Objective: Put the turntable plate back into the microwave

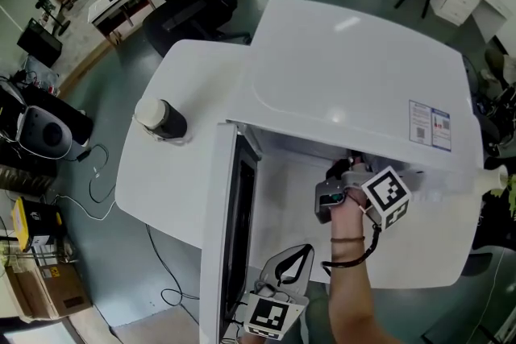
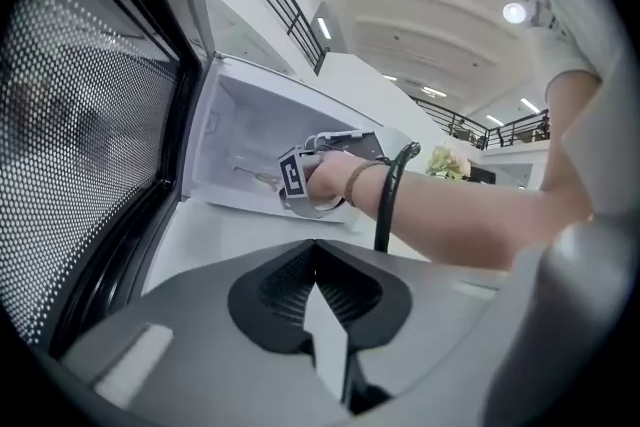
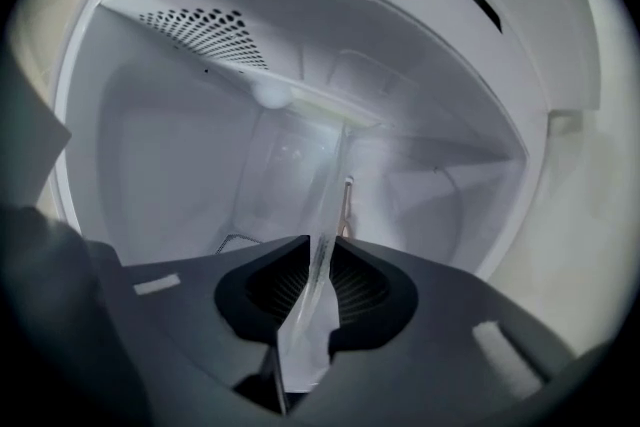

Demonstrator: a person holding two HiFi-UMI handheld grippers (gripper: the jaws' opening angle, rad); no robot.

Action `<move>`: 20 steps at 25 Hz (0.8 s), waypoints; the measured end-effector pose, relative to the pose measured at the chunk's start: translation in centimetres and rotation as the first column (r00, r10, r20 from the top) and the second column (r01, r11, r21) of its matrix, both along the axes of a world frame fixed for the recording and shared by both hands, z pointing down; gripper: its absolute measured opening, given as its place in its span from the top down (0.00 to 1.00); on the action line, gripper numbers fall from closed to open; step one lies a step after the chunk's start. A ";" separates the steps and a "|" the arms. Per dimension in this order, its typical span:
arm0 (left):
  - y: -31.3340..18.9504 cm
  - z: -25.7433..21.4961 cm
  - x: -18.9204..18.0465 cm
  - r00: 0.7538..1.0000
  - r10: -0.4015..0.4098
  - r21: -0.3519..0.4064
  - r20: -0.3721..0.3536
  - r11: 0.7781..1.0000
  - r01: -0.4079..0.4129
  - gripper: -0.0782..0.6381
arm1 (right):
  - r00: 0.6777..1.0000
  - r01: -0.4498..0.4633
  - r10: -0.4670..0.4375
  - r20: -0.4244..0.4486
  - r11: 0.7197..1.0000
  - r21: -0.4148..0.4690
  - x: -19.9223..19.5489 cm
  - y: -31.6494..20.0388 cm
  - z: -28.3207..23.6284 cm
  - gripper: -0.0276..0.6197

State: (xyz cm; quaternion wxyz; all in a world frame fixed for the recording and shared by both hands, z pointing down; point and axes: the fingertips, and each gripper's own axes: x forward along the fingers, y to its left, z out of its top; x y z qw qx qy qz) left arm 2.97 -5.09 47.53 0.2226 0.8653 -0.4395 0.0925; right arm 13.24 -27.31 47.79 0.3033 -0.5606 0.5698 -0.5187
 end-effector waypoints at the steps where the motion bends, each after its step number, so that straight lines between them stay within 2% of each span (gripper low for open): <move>1: 0.1 -0.1 0.1 1.000 0.000 -0.002 -0.002 1.000 0.000 0.89 | 1.000 0.005 -0.005 -0.002 1.000 -0.006 -0.1 0.0 0.1 0.88; 8: 0.4 -0.6 0.4 1.000 -0.005 -0.012 -0.008 1.000 0.004 0.89 | 0.997 0.051 -0.057 -0.055 0.993 -0.107 -0.5 0.5 1.1 0.85; 13: 0.5 -0.5 0.5 1.000 0.000 0.009 0.010 1.000 0.000 0.89 | 0.993 0.091 -0.099 -0.059 0.988 -0.128 -0.7 0.8 1.1 0.84; 20: 0.4 -1.0 0.5 1.000 -0.014 0.017 0.009 1.000 0.014 0.89 | 0.989 0.125 -0.137 -0.063 0.979 -0.162 -1.0 1.4 1.6 0.78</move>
